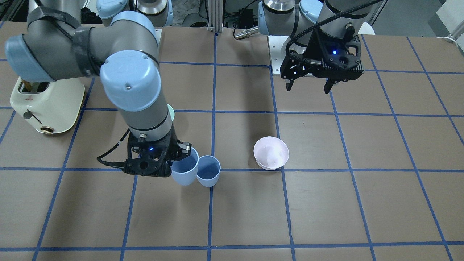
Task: Stack blue cups with both arms
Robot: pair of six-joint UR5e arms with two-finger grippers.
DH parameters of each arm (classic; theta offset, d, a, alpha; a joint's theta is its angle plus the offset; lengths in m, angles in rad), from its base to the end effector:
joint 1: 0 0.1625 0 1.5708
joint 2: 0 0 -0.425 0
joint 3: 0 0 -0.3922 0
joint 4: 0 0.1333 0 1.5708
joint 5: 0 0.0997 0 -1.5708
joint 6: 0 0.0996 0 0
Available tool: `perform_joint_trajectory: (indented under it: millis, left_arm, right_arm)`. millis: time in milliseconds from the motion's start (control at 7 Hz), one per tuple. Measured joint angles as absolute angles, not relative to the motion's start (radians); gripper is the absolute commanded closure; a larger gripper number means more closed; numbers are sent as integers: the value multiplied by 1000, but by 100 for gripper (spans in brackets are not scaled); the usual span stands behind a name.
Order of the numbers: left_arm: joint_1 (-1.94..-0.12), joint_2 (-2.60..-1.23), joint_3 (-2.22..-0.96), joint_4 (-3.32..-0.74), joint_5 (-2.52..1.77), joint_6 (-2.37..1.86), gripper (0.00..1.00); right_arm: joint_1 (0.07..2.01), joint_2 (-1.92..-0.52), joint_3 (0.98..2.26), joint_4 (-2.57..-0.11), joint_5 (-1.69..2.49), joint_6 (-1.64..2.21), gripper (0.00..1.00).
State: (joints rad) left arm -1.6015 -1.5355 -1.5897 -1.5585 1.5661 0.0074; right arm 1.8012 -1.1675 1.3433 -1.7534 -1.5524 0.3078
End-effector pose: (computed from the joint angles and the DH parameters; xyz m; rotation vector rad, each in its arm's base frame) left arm -0.1484 -0.4753 0.4970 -0.0598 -3.1357 0.0449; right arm 0.2808 -0.6052 0.3859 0.1207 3.1197 -0.0026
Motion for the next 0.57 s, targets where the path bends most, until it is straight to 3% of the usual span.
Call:
perform_joint_trajectory:
  millis: [571]
  left_arm:
    - [-1601, -1536, -1591, -1559, 1567, 8, 0]
  right_arm:
    - [1857, -1163, 1351, -1756, -1509, 345, 100]
